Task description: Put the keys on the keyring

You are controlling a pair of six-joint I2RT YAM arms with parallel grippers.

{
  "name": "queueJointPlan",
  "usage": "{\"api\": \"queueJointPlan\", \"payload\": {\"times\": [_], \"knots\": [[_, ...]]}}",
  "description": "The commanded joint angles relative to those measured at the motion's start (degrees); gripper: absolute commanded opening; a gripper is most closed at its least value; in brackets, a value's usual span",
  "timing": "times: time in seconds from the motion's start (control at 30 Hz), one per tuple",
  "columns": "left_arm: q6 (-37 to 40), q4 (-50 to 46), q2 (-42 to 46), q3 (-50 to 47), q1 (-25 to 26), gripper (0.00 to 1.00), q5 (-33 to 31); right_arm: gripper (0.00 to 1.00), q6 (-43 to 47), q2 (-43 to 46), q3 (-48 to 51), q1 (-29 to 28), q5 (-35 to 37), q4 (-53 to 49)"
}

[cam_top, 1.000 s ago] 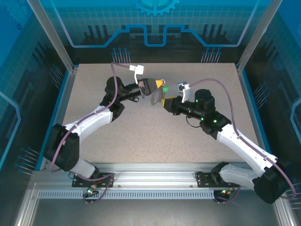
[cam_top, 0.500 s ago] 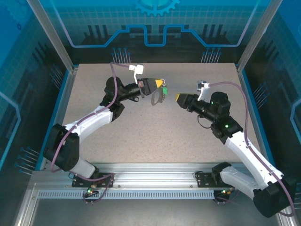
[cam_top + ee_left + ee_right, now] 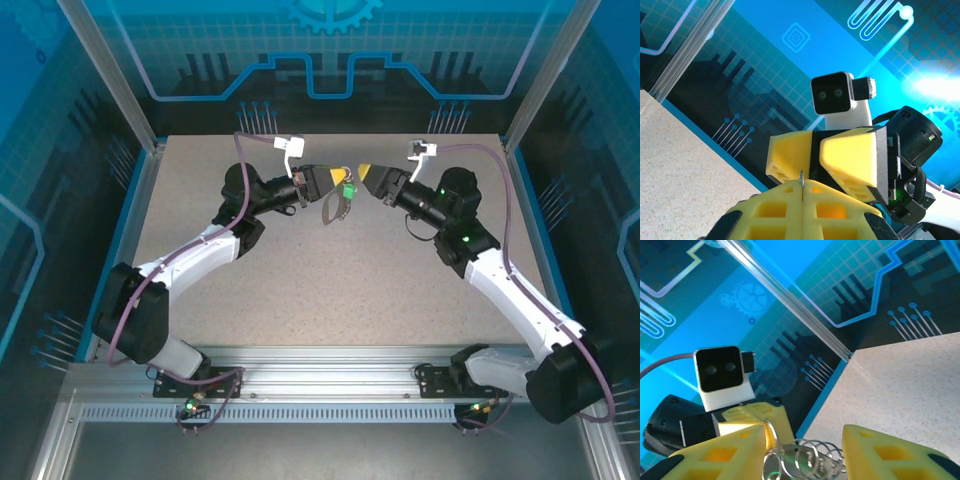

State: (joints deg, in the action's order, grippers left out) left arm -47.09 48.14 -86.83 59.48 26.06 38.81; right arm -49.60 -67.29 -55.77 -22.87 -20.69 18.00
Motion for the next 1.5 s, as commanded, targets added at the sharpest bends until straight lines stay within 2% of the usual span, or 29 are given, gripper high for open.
{"api": "queueJointPlan", "payload": {"times": [0.0,0.2,0.4,0.8,1.0,1.1,1.2,1.3,1.47], "knots": [[-0.2,3.1,0.43,0.18,0.48,0.0,1.18,0.46,-0.71,-1.7,-2.71,-1.34,-1.89,4.14],[-0.16,3.05,0.41,0.37,0.48,0.0,1.18,0.43,-0.79,-3.85,-3.47,-2.66,-2.69,4.96],[-0.11,3.09,0.51,0.37,0.48,0.0,1.18,0.34,-0.91,-4.68,-3.35,-3.14,-3.3,5.73],[-0.02,2.92,0.33,0.63,0.57,0.0,1.1,0.0,-1.94,-6.78,-3.8,-3.23,-7.84,8.55],[0.8,1.45,0.82,0.94,0.48,0.0,1.17,0.0,-1.72,-6.61,-3.29,-2.24,-7.92,8.46],[2.16,-0.44,1.54,1.17,0.3,0.17,1.44,0.0,-1.64,-6.16,-2.99,-0.75,-8.55,8.05],[3.4,-2.37,1.84,1.93,0.11,0.3,2.11,0.0,-1.3,-5.93,-2.98,0.52,-9.6,7.13],[3.67,-3.03,1.75,2.39,-0.05,0.38,2.65,0.0,-0.86,-5.9,-3.21,1.43,-10.54,6.22],[3.82,-3.56,1.31,2.82,-0.22,0.44,3.2,0.0,-0.36,-6.08,-3.14,2.09,-11.71,5.43]]}}
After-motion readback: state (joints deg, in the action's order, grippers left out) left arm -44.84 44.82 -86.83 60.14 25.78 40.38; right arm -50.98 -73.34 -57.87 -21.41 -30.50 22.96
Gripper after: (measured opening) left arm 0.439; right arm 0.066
